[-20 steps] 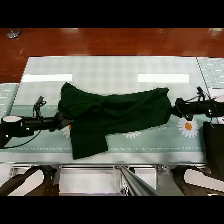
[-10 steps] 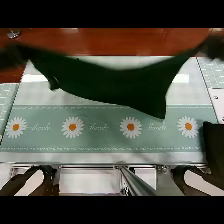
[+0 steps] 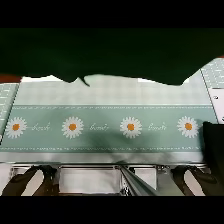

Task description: Fold the shirts.

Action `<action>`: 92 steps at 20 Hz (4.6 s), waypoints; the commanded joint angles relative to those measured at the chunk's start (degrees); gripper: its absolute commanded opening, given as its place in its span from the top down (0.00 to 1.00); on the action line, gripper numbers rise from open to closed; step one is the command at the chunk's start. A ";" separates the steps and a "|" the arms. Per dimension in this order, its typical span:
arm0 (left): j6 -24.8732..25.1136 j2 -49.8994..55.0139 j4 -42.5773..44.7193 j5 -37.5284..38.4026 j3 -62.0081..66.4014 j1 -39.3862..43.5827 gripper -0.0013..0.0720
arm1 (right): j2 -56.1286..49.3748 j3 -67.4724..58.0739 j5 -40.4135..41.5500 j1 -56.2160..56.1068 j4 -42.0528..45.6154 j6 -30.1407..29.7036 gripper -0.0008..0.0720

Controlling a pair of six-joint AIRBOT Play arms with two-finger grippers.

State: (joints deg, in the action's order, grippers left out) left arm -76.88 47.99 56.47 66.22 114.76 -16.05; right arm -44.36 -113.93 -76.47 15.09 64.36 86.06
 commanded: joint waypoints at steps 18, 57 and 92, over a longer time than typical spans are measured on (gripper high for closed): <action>-6.34 1.20 12.33 -9.88 -46.36 6.45 0.96 | -3.63 45.24 7.74 -0.11 -4.85 -4.46 0.95; -2.60 26.01 4.66 14.16 -52.96 -13.68 0.03 | -46.84 28.09 -4.92 1.33 6.62 1.11 0.14; 16.41 12.37 -22.05 -3.65 -97.00 -10.34 0.96 | -26.97 78.14 18.97 -1.73 -12.04 1.70 0.14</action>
State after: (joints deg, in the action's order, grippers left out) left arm -60.55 60.40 34.52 62.57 17.69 -26.44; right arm -65.78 -32.56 -60.05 16.84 55.09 86.67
